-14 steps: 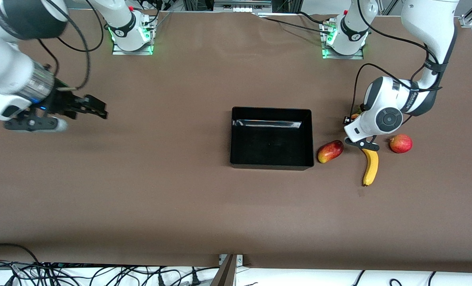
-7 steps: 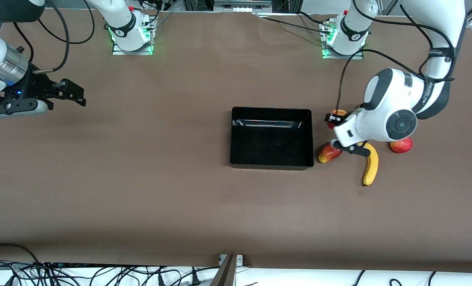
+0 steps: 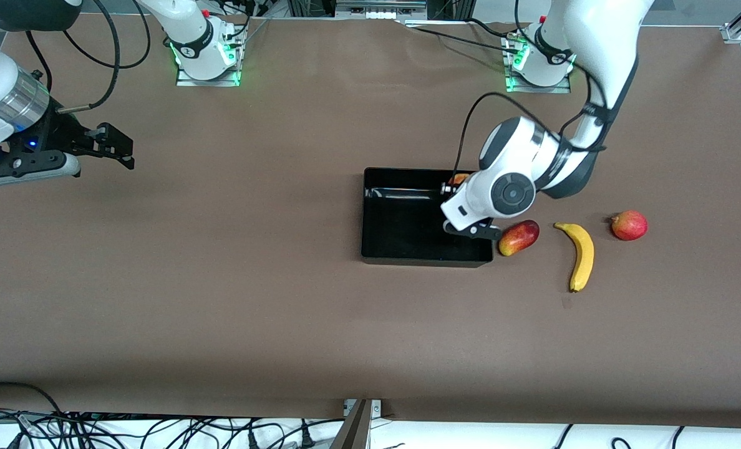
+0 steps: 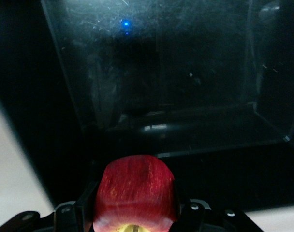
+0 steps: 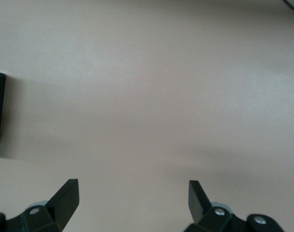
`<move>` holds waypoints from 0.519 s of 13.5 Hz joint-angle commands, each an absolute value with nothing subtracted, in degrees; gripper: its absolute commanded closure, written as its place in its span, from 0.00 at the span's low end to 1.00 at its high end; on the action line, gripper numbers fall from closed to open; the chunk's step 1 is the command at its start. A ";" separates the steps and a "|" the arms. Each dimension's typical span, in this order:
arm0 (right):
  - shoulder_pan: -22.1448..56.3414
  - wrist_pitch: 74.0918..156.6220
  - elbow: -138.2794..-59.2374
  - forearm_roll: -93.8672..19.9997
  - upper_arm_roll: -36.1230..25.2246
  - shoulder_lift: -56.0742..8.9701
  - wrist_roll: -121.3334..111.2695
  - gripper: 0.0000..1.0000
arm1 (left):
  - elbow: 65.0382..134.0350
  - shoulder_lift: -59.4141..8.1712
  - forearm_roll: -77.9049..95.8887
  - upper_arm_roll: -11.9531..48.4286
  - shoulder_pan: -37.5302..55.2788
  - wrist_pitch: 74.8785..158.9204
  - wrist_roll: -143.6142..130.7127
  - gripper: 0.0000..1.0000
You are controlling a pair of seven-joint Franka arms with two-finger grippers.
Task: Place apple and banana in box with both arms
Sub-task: 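Lower the apple into the black box and open the left gripper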
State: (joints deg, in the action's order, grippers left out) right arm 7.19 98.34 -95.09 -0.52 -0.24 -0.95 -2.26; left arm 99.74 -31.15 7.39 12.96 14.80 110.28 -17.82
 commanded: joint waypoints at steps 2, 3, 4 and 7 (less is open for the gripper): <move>5.36 96.77 -93.17 0.35 0.62 -0.79 -2.81 0.00 | 98.70 -36.29 7.38 12.66 15.38 110.83 -18.37 0.90; 5.36 96.85 -92.38 0.35 0.62 -0.79 -2.81 0.00 | 98.53 -36.56 7.38 12.66 15.64 111.00 -18.46 0.86; 5.36 96.86 -92.03 0.35 0.62 -1.05 -2.81 0.00 | 98.35 -36.39 7.38 12.66 15.73 110.92 -18.72 0.54; 5.10 97.47 -91.93 0.09 0.44 -1.84 -2.72 0.00 | 97.74 -34.90 7.38 12.66 15.64 110.22 -19.60 0.00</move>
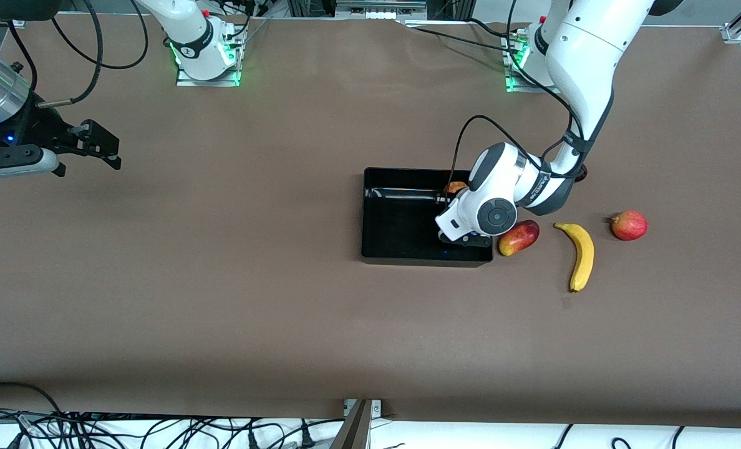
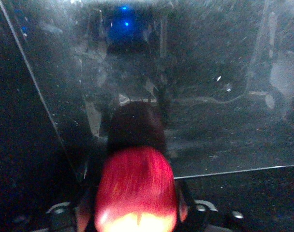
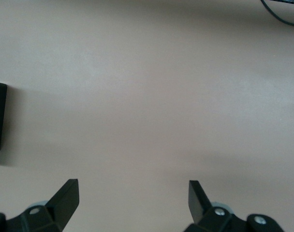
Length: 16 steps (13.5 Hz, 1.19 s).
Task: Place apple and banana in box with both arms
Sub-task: 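Lower the apple into the black box and open the left gripper, then move the left gripper to the yellow banana and grasp it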
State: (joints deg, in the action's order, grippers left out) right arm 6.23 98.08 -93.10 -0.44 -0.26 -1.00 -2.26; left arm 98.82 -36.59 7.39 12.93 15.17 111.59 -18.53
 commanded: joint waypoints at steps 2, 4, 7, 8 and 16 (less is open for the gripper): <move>5.36 97.47 -91.93 0.87 0.53 -1.76 -2.72 0.00 | 95.99 -31.22 7.38 12.22 15.03 106.82 -19.51 0.00; 5.19 97.64 -91.93 1.05 0.26 -1.85 -3.07 0.00 | 88.64 -29.10 6.43 10.56 12.67 95.60 -19.16 0.00; 5.54 97.65 -91.93 2.98 0.44 -1.76 -2.73 0.00 | 82.53 -29.53 -9.70 10.28 8.36 85.35 -16.02 0.00; 5.54 97.47 -91.93 2.99 0.44 -1.76 -2.72 0.00 | 82.70 -30.31 -13.15 10.20 7.04 85.52 -11.73 0.00; 5.54 97.65 -91.93 2.90 0.35 -1.85 -3.16 0.00 | 89.98 -39.37 -16.26 10.37 -6.76 109.75 12.48 0.00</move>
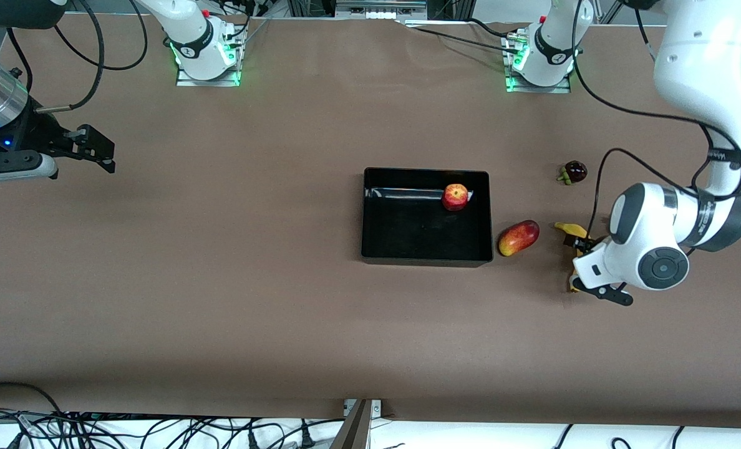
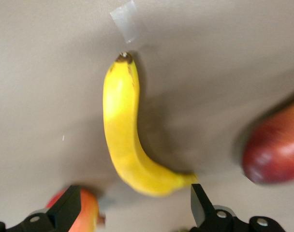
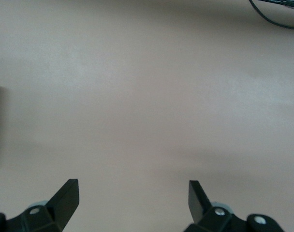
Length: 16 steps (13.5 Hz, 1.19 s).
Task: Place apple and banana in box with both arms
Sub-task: 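Move the left gripper to the yellow banana and grasp it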
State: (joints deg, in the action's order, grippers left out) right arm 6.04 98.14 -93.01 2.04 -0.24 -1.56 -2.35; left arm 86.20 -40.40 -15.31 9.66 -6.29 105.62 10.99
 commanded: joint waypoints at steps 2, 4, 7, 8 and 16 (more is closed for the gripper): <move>5.54 97.65 -91.93 2.81 0.35 -1.85 -3.16 0.00 | 95.77 -39.64 -16.26 10.55 -8.17 116.68 12.48 0.06; 5.54 97.65 -91.93 2.64 0.35 -1.85 -2.73 0.00 | 97.12 -39.99 -17.05 10.55 -9.83 121.19 13.61 0.11; 5.54 97.65 -91.93 2.64 0.35 -1.84 -2.64 0.00 | 97.03 -40.52 -16.88 10.72 -10.55 122.17 22.02 0.99; 5.54 97.65 -91.93 2.72 0.35 -1.85 -2.64 0.00 | 96.94 -40.52 -16.35 10.81 -10.46 121.82 23.80 1.00; 5.54 97.73 -91.93 2.29 0.44 -1.76 -2.55 0.00 | 86.08 -34.10 -9.86 21.42 -9.49 96.99 17.00 1.00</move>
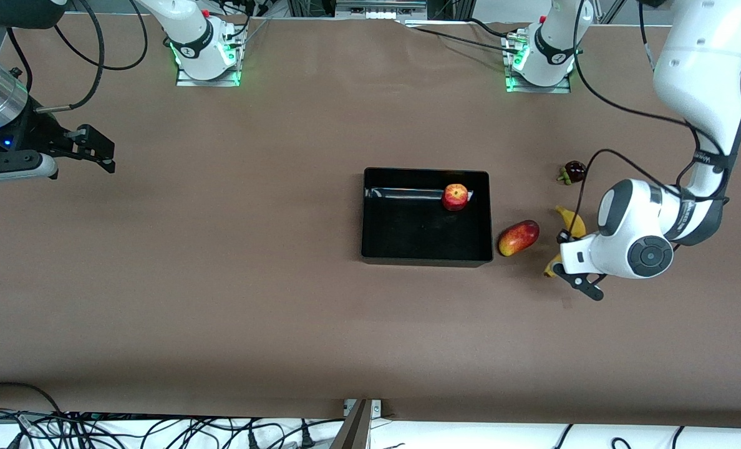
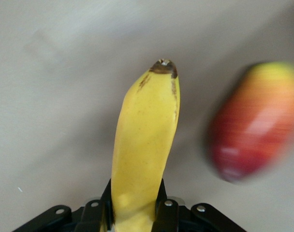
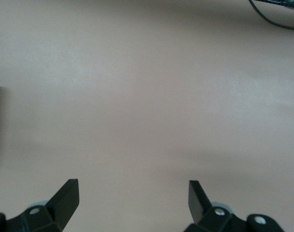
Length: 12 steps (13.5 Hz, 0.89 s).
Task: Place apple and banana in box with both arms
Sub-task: 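Move the left gripper to the yellow banana and grasp it, then carry the banana into the black box and open the left gripper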
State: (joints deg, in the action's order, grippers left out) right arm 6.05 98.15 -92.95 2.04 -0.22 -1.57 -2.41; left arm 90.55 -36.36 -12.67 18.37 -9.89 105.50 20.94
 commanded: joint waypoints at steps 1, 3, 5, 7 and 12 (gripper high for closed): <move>5.54 97.73 -91.93 2.37 0.44 -1.76 -2.55 0.00 | 83.70 -34.10 -8.63 23.53 -8.97 93.72 12.00 1.00; 5.54 97.73 -91.93 2.29 0.35 -1.76 -2.55 0.00 | 82.70 -34.10 -6.25 27.75 -7.74 91.67 -0.46 1.00; 5.54 97.73 -91.93 2.28 0.35 -1.85 -2.55 0.00 | 83.06 -36.20 -4.49 29.53 -4.41 92.98 -8.23 1.00; 5.54 97.91 -91.93 2.29 0.44 -1.85 -2.55 0.00 | 84.36 -37.44 -1.06 29.44 -0.72 99.37 -13.07 1.00; 5.54 98.00 -91.93 2.20 0.35 -1.85 -2.46 0.00 | 92.52 -39.81 -1.58 29.09 4.65 113.70 -20.92 1.00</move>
